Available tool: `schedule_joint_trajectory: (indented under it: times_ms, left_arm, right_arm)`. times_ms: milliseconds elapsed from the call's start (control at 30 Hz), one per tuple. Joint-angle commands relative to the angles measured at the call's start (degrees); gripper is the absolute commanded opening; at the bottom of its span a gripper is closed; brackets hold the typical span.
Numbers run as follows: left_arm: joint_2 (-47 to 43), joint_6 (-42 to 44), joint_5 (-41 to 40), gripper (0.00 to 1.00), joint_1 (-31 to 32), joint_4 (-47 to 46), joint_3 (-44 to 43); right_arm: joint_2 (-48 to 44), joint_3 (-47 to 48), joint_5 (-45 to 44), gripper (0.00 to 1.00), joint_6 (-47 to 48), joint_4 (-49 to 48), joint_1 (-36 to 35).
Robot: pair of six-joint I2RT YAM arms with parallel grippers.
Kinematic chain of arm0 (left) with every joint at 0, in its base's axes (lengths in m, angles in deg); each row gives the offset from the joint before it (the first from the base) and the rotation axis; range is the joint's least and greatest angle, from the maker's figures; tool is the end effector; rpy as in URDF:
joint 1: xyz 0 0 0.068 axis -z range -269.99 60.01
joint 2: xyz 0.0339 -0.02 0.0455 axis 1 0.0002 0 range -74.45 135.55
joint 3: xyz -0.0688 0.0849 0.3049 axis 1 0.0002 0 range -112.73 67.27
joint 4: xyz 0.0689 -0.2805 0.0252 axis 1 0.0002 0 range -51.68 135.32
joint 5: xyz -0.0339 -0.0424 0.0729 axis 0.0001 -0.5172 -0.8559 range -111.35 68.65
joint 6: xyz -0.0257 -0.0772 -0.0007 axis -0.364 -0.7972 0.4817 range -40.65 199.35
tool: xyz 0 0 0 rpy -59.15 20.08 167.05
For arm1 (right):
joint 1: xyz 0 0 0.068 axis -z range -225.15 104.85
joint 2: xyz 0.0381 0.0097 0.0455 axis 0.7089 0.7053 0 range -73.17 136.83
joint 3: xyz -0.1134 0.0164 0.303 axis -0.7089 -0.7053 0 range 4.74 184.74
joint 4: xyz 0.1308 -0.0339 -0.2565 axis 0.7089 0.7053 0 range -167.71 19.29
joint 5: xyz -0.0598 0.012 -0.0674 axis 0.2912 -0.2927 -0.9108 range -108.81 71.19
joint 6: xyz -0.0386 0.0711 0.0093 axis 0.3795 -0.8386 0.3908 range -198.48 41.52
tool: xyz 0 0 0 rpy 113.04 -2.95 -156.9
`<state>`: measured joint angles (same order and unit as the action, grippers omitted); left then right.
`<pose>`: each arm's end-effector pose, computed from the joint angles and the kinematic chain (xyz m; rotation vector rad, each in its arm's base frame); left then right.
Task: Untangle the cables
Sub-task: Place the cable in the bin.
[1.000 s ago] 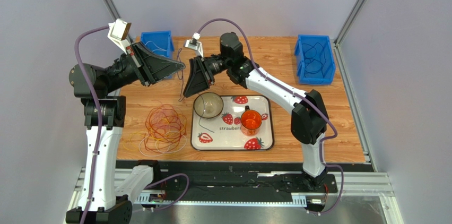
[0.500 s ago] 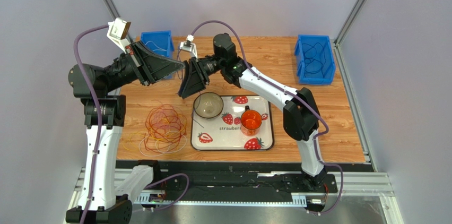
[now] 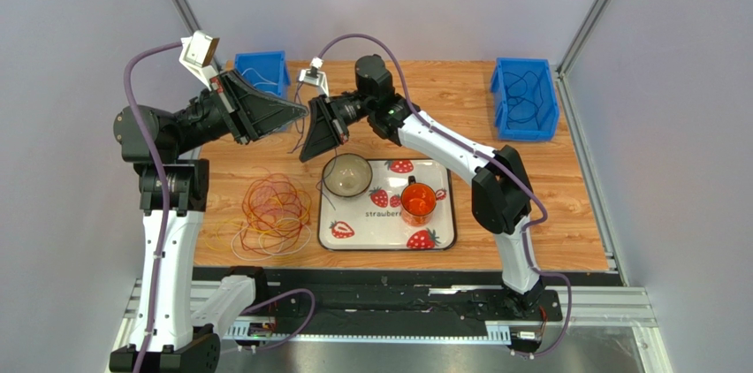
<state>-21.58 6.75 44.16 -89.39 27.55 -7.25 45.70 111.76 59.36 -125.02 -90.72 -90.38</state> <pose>0.1490 -0.0657 0.5784 0.3622 1.5086 -1.6136 0.3333 0.4341 0.3946 -1.3371 1.6509 2.1229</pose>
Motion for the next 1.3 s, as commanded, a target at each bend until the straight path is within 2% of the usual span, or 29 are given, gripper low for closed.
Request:
schedule_joint_trajectory:
  times_ms: [0,67,100,133,167,200,233,267,333,367,500,667,767,1000,1267]
  left_arm:
    - [-1.62,7.35,0.23,0.0,-0.25,7.29,-2.03]
    - [-2.58,11.84,-0.56,0.0,-0.25,13.54,-2.99]
    - [-3.02,16.39,-2.13,0.0,-0.25,19.67,-3.26]
    - [-3.72,18.61,-3.19,0.06,-0.25,22.86,-3.52]
    - [-4.08,20.81,-4.42,0.11,-0.25,28.64,-4.05]
    - [-4.34,24.66,-6.87,0.19,-0.25,31.22,-4.14]
    - [-4.95,26.26,-8.2,0.44,-0.25,33.59,-4.31]
    - [-5.4,27.67,-9.43,0.61,-0.25,36.66,-3.79]
    - [-7.15,30.67,-13.47,0.83,-0.25,38.36,-2.74]
    - [-7.59,31.46,-14.62,0.88,-0.25,40.19,-2.04]
    - [-7.86,36.91,-19.01,0.89,-0.25,46.26,-2.64]
    - [-7.42,44.01,-26.39,0.91,-0.25,57.57,-5.81]
    - [-8.03,46.83,-30.18,0.9,-0.25,60.68,-5.64]
    - [-13.82,50.1,-38.69,0.88,-0.25,62.44,0.24]
    - [-22.88,50.97,-45.3,0.86,-0.34,60.86,12.11]
  right_arm:
    - [-3.38,0.91,-1.26,0.0,1.18,0.35,1.45]
    - [-4.52,1.08,-3.45,0.0,3.99,6.81,2.95]
    - [-5.83,1.69,-6.16,0.0,8.88,10.0,4.7]
    - [-6.45,2.13,-8.02,0.0,11.19,12.99,5.67]
    - [-7.15,2.75,-10.04,0.0,13.74,21.19,6.64]
    - [-8.12,4.23,-13.62,0.0,17.5,24.67,8.56]
    - [-8.82,4.59,-15.66,0.0,18.76,27.32,9.54]
    - [-9.35,4.86,-17.42,0.0,19.81,31.43,10.51]
    - [-11.54,4.87,-21.73,0.0,20.88,33.92,13.41]
    - [-12.51,4.69,-23.14,0.0,21.14,35.24,14.37]
    - [-16.65,4.51,-29.81,0.0,21.93,38.23,19.12]
    - [-19.64,8.54,-35.98,0.0,22.46,43.95,23.6]
    - [-19.99,11.7,-39.49,0.0,23.51,47.81,26.51]
    - [-19.99,15.32,-47.22,0.0,29.93,53.88,32.47]
    - [-18.59,19.8,-55.93,0.0,34.5,57.22,37.06]
